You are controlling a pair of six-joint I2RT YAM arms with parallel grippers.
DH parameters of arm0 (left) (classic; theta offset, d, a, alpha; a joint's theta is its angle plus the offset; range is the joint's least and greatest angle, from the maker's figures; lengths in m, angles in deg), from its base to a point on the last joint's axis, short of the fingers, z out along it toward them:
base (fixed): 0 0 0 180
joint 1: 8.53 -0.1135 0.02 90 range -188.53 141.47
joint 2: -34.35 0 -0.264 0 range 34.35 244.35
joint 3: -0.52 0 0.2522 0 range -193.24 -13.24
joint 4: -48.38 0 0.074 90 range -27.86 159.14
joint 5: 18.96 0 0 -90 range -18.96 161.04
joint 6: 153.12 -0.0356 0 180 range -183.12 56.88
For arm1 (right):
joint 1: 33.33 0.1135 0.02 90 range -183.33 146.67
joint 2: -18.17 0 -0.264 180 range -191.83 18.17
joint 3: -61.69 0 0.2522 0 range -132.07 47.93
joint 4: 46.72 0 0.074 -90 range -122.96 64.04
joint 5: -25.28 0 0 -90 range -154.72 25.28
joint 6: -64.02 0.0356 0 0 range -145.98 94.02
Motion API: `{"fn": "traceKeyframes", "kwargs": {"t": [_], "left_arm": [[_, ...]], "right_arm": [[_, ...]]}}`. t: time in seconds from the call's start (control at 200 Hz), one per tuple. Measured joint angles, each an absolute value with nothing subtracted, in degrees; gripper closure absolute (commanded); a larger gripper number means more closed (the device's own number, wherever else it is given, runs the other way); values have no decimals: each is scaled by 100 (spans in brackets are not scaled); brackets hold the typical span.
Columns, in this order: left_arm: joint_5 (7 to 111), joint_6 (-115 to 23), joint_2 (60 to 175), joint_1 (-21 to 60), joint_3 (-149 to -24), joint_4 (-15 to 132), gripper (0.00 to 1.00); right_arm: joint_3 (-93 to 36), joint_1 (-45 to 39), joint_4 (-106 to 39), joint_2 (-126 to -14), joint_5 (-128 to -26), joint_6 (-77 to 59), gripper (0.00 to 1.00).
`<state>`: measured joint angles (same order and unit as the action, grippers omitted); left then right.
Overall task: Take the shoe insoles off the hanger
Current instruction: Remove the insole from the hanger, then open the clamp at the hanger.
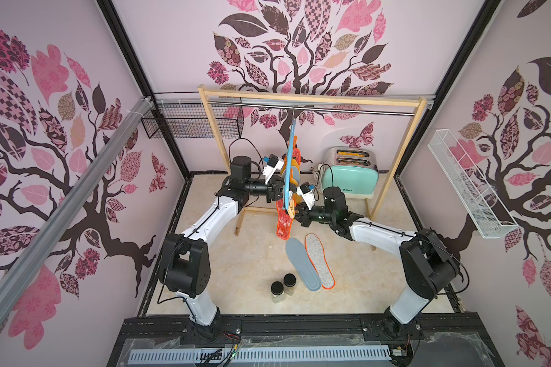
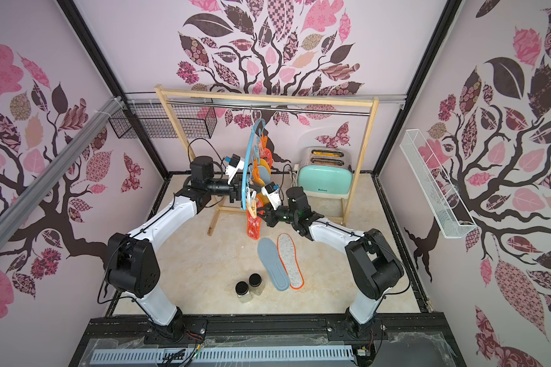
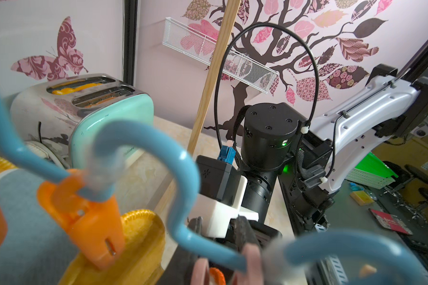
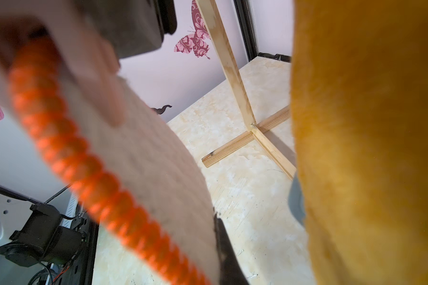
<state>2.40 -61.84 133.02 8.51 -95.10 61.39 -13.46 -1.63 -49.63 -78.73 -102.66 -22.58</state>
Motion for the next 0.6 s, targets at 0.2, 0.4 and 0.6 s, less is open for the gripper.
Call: {"fn": "traceKeyframes", "kwargs": {"t": [0.2,0.4,0.6], "left_arm": [[237,-6182,13302,866,-9510,6136,86],[244,-6182,13302,877,-9510,6136,87],[275,-6186,13302,877,-9510,6139,87]], "right_arm": [[-1346,-156,-4860,-7873,-10263,-2260,90],[-1346,-141,-4777,-7873,-10226,-2260,90],[-913,-132,-4779,-7665,-9815,-2225,92]]}}
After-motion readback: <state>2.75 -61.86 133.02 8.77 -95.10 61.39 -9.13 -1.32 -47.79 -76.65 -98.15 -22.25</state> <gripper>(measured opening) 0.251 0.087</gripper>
